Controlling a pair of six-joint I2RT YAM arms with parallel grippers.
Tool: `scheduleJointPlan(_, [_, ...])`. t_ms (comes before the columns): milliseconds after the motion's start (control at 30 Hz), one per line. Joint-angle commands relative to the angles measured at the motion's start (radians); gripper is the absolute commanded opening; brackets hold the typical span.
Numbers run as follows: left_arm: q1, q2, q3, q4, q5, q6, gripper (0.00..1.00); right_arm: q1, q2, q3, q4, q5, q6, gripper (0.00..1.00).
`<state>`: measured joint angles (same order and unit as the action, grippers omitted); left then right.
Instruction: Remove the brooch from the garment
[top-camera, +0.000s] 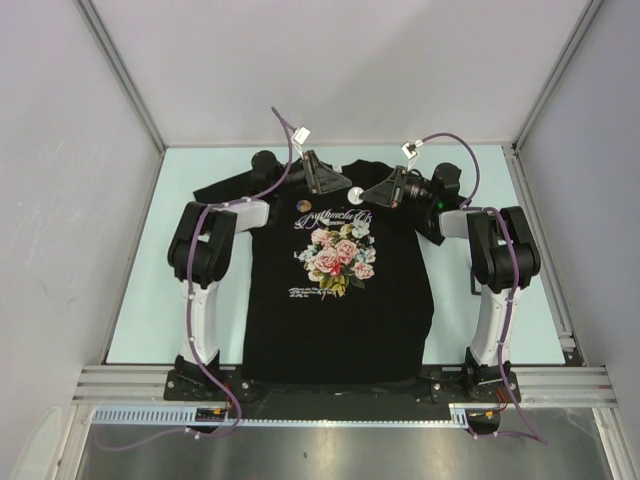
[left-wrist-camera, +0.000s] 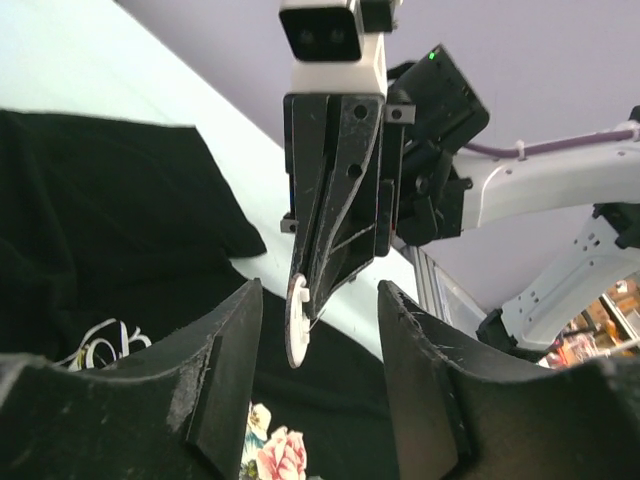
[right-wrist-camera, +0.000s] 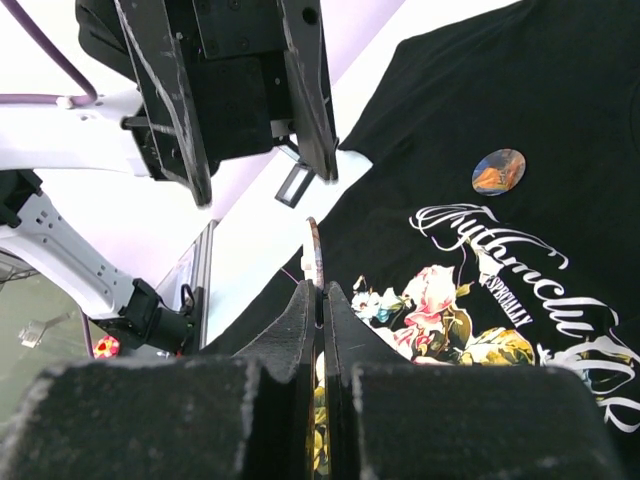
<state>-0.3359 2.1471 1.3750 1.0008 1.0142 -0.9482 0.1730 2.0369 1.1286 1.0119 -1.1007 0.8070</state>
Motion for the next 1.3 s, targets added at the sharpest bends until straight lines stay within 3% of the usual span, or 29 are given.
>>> scheduleJointPlan(0, [-0.014, 0.002, 0.064, -0.158, 0.05, 0.127, 0.52, 0.003, -0.003, 0.037, 0.007, -0.007, -0.028, 0.0])
scheduleJointPlan(267, [-0.018, 0.043, 0.117, -0.231, 0.099, 0.143, 0.52, 0.002, 0.0, 0.037, -0.003, 0.007, -0.034, 0.0])
scheduleJointPlan(467, [-0.026, 0.054, 0.142, -0.266, 0.123, 0.155, 0.43, 0.003, -0.001, 0.039, -0.009, 0.012, -0.04, 0.0])
scheduleJointPlan(667, [-0.026, 0.051, 0.136, -0.252, 0.119, 0.152, 0.25, 0.008, -0.006, 0.039, -0.015, 0.013, -0.046, 0.0])
scheduleJointPlan(733, [-0.029, 0.042, 0.127, -0.237, 0.115, 0.149, 0.13, 0.011, -0.01, 0.039, -0.035, 0.025, -0.055, 0.01])
scheduleJointPlan(800, [-0.029, 0.018, 0.115, -0.231, 0.097, 0.16, 0.01, 0.013, -0.012, 0.039, -0.052, 0.059, -0.071, 0.08])
scheduleJointPlan(833, [-0.029, 0.007, 0.089, -0.211, 0.058, 0.164, 0.0, 0.014, -0.011, 0.039, -0.068, 0.073, -0.074, 0.21])
scheduleJointPlan(900, [-0.025, -0.013, 0.065, -0.196, 0.017, 0.157, 0.0, 0.017, -0.009, 0.034, -0.073, 0.096, -0.077, 0.36])
scheduleJointPlan(1100, [-0.009, -0.029, -0.037, 0.022, -0.129, -0.035, 0.0, 0.046, -0.006, 0.026, -0.018, 0.116, -0.055, 0.47])
scheduleJointPlan(1267, [-0.006, -0.055, -0.103, 0.136, -0.195, -0.124, 0.0, 0.056, -0.001, 0.025, 0.028, 0.131, -0.028, 0.5])
